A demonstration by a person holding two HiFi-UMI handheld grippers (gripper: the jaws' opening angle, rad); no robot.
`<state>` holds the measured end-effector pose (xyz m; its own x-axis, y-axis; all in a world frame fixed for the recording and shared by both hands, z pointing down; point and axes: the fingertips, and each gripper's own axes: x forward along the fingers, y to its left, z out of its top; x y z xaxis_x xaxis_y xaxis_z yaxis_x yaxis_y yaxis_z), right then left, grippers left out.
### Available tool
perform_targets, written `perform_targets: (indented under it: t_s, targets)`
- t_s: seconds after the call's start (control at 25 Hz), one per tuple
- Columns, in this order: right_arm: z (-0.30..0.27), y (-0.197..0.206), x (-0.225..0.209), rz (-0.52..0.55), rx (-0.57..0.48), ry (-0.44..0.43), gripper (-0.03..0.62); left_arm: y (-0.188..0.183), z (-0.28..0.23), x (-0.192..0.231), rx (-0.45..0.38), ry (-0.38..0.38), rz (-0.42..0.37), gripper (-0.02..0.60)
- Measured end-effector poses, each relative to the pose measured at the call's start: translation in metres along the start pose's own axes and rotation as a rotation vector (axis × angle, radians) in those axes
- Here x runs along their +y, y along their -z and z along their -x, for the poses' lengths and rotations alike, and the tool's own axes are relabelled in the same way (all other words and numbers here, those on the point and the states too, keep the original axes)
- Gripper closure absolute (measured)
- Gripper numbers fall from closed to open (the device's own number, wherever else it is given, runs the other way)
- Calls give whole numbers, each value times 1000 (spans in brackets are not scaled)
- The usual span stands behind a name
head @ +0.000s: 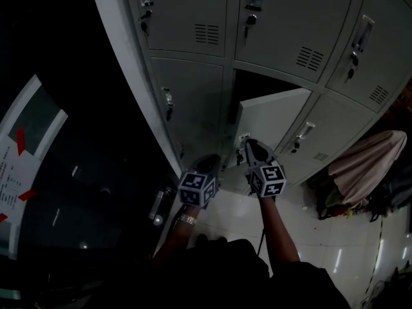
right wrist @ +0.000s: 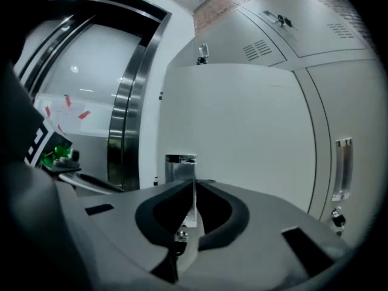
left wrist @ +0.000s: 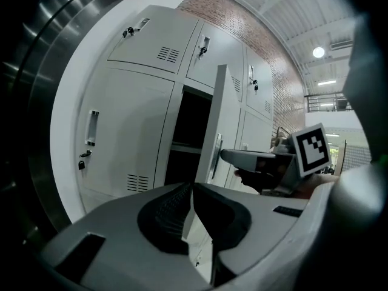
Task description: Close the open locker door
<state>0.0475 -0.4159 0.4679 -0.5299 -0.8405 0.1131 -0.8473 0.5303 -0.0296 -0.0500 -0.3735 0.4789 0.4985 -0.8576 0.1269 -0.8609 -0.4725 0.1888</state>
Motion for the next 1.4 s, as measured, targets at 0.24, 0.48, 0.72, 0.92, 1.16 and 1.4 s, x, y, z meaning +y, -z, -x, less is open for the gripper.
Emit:
perform_targets:
  t_s: [0.24,0.48,0.72,0.92,1.16,1.4]
  targets:
    - [-39,-9,-32,34,36,68,572,-1,0,18,-7,-44,11,577]
    - [-70,-15,-59,49,58,105,585,1,-5,30,-3,-64,16,577]
    - [-90,-13,-79,57,114,152,588,-1,-9,37,5,-72,15,577]
    - [-94,-14,-82,105,135,174,591,-6,-14,36,-11,-74,12,577]
    - [-91,-18,-81,92,146,159,591,-5,-3,31,-9,-65,-4,577]
    - [-75,-20,-63,62,137,127,589,7,22,21,3,-85,14,577]
